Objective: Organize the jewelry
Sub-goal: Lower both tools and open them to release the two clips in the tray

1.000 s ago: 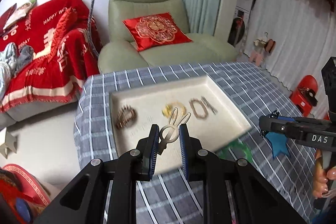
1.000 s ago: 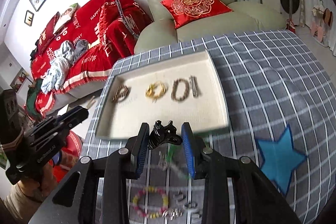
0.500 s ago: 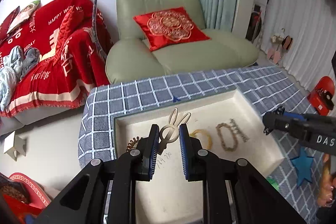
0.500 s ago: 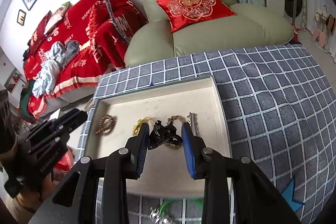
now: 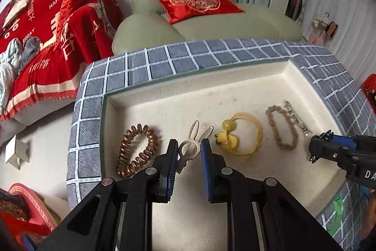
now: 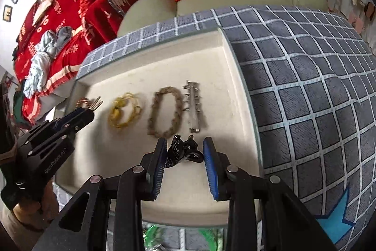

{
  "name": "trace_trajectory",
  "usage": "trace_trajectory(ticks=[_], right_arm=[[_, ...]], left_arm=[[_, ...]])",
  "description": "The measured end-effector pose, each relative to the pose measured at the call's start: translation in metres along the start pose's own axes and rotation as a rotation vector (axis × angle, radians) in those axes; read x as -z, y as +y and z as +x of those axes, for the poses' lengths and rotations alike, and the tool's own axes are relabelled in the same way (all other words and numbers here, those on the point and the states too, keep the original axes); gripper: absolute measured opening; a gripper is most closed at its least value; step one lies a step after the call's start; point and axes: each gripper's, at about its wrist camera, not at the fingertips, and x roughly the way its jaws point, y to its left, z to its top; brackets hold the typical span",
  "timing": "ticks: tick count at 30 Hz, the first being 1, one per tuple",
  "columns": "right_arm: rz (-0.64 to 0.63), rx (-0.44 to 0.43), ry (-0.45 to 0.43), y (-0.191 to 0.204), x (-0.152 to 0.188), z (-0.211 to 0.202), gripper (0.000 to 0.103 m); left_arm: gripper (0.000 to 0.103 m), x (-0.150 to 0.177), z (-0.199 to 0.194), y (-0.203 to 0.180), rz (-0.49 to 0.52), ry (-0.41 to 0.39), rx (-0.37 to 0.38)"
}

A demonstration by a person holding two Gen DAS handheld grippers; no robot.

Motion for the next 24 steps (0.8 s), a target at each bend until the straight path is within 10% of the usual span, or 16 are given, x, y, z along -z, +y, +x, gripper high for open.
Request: trace_trajectory(ticks=[13, 24], right_arm=[[-0.061, 0.08, -0.05, 0.007, -0.005, 0.01, 0.037], [-0.011, 0.003, -0.079, 0.006, -0.004, -0.002, 0.074]], left_arm=[[0.036, 0.005, 0.013, -0.011, 0.041, 0.006, -0.077], [0.036, 0.007, 0.012, -0.01, 0.028, 0.003, -0.082]])
